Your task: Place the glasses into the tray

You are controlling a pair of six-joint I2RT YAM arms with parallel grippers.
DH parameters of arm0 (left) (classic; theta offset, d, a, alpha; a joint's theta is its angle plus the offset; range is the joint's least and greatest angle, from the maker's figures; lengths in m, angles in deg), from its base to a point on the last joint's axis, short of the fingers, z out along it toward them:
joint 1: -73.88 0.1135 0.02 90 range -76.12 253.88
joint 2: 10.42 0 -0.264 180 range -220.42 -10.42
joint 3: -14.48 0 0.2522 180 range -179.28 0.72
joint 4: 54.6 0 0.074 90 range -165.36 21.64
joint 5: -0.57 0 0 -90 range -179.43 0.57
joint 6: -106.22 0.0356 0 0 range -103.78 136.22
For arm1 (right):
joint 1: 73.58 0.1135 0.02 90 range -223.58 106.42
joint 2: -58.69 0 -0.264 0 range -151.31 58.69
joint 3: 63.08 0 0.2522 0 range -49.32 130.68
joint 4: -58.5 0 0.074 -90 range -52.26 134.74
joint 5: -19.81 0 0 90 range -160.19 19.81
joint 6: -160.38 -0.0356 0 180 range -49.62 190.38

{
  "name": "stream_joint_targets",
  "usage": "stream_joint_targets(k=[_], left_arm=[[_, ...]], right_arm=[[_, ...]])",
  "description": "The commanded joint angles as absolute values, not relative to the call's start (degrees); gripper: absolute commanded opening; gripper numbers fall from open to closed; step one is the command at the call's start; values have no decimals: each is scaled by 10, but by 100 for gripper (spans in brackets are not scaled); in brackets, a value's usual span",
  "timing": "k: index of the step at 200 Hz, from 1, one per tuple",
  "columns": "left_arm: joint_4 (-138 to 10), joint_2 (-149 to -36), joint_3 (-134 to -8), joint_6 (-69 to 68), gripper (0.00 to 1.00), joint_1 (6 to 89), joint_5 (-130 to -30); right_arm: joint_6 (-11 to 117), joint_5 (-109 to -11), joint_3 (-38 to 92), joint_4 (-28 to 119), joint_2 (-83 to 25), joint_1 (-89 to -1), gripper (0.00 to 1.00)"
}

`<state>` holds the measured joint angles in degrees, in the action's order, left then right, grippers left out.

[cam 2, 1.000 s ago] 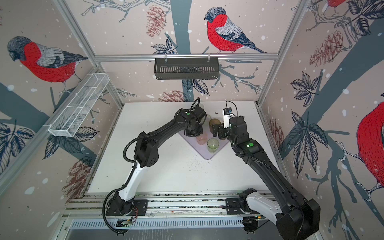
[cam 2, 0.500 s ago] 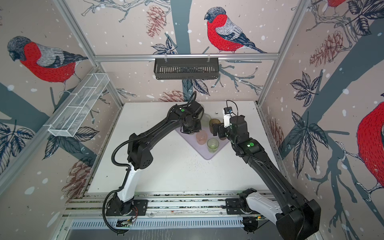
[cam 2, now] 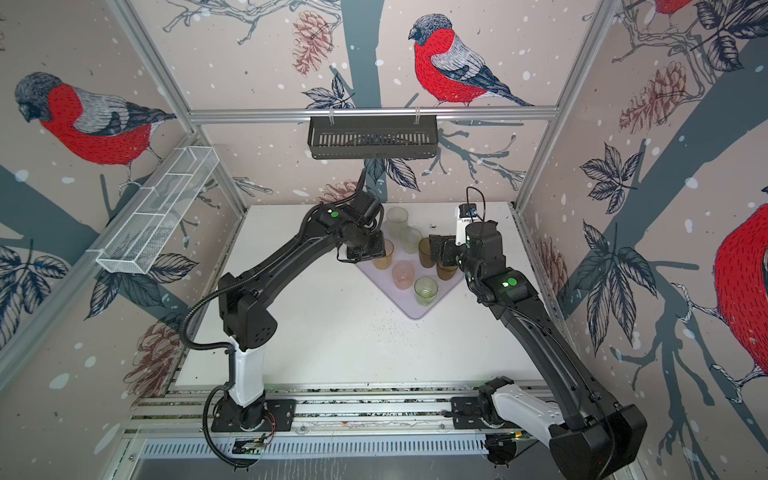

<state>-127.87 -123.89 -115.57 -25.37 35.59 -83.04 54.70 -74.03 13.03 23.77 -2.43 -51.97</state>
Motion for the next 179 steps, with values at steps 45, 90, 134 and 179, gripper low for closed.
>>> stream_joint_targets(k=[45, 90, 134, 179], left_arm=[[-1227, -1182, -1090, -203, 42, 446, -769], [-1167, -1153, -1038, -169, 43, 521, -719], [-1055, -1114, -926, -169, 42, 572, -657], [-962, -1105, -851, -186, 41, 618, -600]], right_arm=[[416, -755, 124, 196, -13, -534, 100], [320, -756, 128, 158, -10, -542, 100], [227, -732, 93, 146, 11, -569, 100], [186, -718, 63, 136, 31, -608, 100]])
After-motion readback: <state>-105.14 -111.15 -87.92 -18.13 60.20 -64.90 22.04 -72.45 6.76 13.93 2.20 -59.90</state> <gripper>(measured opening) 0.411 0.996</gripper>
